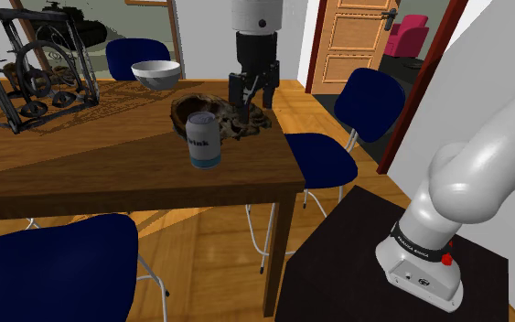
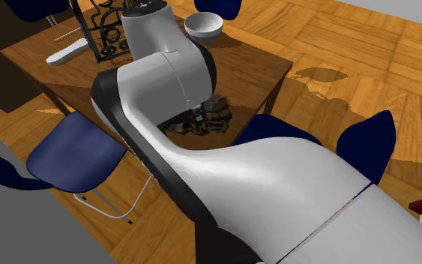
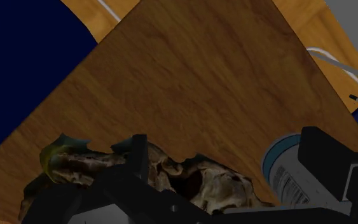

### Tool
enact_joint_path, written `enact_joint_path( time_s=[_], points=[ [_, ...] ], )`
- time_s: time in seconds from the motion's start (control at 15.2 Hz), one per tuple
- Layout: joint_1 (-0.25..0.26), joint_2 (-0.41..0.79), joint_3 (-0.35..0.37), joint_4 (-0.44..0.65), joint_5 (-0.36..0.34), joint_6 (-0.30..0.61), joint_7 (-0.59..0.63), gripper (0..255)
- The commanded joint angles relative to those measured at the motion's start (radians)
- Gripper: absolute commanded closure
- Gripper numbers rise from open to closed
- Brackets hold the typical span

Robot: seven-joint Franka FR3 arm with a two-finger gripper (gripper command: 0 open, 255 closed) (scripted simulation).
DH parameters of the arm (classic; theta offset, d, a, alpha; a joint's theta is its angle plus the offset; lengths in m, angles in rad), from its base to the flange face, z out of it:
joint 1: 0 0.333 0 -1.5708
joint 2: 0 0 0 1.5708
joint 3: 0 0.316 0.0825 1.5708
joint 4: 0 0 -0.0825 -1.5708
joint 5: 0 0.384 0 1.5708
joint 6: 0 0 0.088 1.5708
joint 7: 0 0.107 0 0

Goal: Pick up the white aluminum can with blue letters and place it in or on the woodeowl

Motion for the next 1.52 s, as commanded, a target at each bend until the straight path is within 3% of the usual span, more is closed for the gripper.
enact_joint_path(
  time_s=[0.0,0.46,0.92,1.45],
  points=[
    [0.007,0.056,0.028,0.062,-0.009,0.007,0.034,0],
    [0.047,0.249,0.118,0.279,-0.077,0.008,0.155,0],
    [0.046,0.24,0.116,0.168,-0.073,0.112,0.152,0],
    [0.046,0.241,0.116,0.169,-0.073,0.111,0.152,0]
  ],
)
